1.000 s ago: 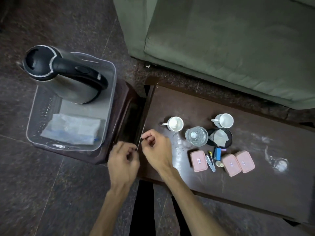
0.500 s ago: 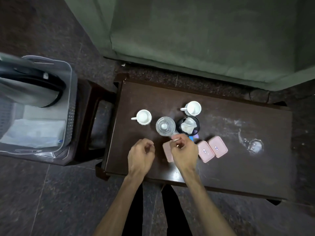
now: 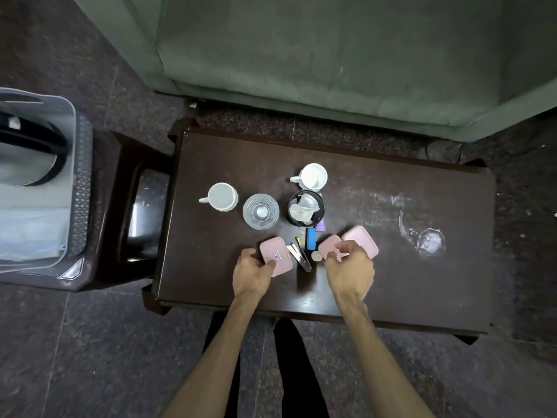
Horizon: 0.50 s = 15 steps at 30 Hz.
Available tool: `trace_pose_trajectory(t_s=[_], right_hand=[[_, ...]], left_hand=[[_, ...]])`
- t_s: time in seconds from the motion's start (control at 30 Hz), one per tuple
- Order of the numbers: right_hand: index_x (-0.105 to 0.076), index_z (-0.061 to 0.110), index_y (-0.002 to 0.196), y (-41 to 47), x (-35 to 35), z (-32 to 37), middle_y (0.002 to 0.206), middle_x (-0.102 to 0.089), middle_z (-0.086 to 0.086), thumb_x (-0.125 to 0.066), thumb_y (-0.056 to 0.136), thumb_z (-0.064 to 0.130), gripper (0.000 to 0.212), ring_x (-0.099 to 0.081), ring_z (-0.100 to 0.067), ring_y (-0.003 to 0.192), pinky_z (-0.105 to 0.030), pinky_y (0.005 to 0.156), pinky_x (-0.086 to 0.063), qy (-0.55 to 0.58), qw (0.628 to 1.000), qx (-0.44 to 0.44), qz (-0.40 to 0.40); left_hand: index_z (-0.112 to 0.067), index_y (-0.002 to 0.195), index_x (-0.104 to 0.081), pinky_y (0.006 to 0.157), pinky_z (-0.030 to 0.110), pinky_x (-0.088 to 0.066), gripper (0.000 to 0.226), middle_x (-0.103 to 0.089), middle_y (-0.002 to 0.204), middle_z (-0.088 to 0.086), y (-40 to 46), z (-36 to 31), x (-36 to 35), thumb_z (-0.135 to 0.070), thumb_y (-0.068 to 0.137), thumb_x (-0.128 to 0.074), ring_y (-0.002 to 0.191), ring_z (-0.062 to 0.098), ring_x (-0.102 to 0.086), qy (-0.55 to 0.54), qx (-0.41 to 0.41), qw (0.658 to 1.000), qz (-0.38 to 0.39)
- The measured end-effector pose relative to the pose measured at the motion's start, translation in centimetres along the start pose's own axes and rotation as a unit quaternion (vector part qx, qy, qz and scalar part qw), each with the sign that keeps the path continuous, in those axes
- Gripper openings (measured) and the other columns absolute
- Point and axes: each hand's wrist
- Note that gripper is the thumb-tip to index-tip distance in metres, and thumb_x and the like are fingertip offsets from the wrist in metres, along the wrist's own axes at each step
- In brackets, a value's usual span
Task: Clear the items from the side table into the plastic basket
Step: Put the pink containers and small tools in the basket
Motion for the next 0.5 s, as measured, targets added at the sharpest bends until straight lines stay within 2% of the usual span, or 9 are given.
trace_pose_trajectory(t_s=[0.13,0.23,0.33,0.5], right_hand=[[-0.07,0.011,0.124,2.6,1.3,-2.6,0.126,-0.068,-0.016,-0.069,0.086,0.013,0.038,-0.063,-0.042,0.114,-0.046,0.09,-0.054,-0.035,0.999,0.027,-0.028],[-0.063,0.003,0.134,5.2,1.9,-4.0,0.135,-0.064,-0.019,-0.064,0.091,0.008,0.044,-0.055,-0.042,0.124,-0.046,0.098,-0.049,-0.079,0.995,0.056,0.012],[-0.061,0.0,0.136,7.5,2.3,-4.7,0.133,-0.065,-0.024,-0.058,0.095,0.008,0.041,-0.054,-0.045,0.126,-0.047,0.104,-0.046,-0.108,0.991,0.06,0.041],[-0.064,0.002,0.131,9.4,2.4,-5.6,0.124,-0.07,-0.025,-0.059,0.094,0.009,0.038,-0.06,-0.045,0.122,-0.046,0.102,-0.048,-0.082,0.993,0.028,0.083]], left_hand=[[-0.006,0.12,-0.066,0.093,0.038,-0.056,0.037,-0.078,0.107,0.014,-0.2,0.3,-2.4,-0.026,0.09,-0.076,0.105,0.035,-0.073,-0.089,0.06,0.994,-0.019],[-0.008,0.11,-0.068,0.089,0.037,-0.054,0.025,-0.078,0.103,0.014,0.1,0.5,-3.4,-0.021,0.089,-0.076,0.101,0.034,-0.073,-0.096,0.059,0.993,-0.035],[-0.015,0.099,-0.065,0.091,0.046,-0.059,0.015,-0.077,0.095,0.014,0.3,1.1,-4.0,-0.017,0.089,-0.075,0.092,0.037,-0.075,-0.117,0.056,0.991,-0.043],[-0.01,0.101,-0.067,0.088,0.054,-0.06,0.012,-0.076,0.092,0.018,-0.2,2.9,-4.2,-0.009,0.089,-0.072,0.088,0.04,-0.075,-0.137,0.053,0.987,-0.06]])
Point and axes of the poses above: each hand's wrist, its own y-axis towards the middle knuckle, its own x-axis out of the back of the hand, z = x × y
